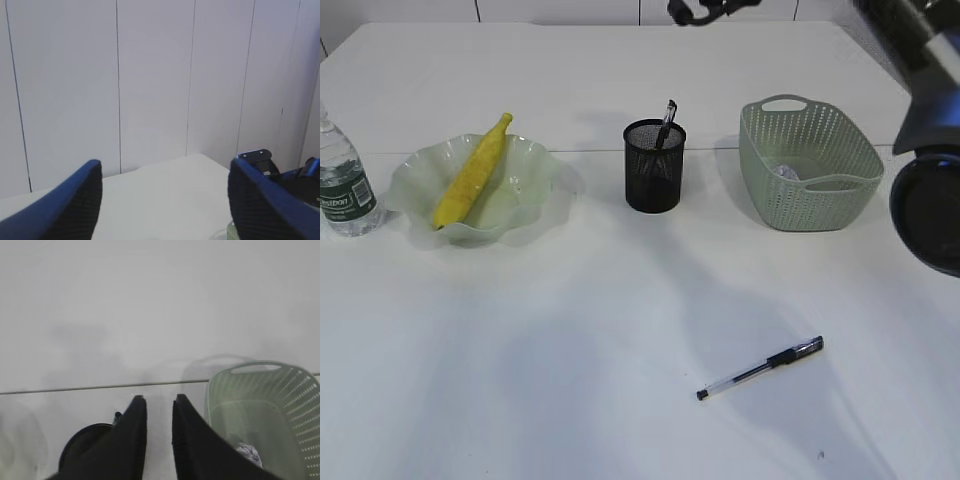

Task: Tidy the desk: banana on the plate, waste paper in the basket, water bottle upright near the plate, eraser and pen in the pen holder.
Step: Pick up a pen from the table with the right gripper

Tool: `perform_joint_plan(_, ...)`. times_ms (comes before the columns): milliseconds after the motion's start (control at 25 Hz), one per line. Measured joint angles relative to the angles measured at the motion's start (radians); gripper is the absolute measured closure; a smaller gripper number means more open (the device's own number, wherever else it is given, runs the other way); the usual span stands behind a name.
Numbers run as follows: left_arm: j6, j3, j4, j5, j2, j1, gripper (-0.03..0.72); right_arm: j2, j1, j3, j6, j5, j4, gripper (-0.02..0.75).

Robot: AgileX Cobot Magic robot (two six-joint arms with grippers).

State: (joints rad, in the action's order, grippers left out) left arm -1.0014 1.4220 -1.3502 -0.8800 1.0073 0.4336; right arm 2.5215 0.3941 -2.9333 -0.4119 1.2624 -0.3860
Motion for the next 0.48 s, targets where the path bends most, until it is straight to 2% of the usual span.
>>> perform_joint_plan(280, 0.0, 0.0, 0.025, 0.0, 0.0, -0.027, 0.137, -0.124, -0.001, 0.0, 0.055, 0.006, 0.104, 0.598)
perform_joint_plan(480, 0.0, 0.0, 0.113, 0.025, 0.0, -0.064, 0.137, -0.238, -0.001, 0.0, 0.171, 0.009, 0.191, 0.598)
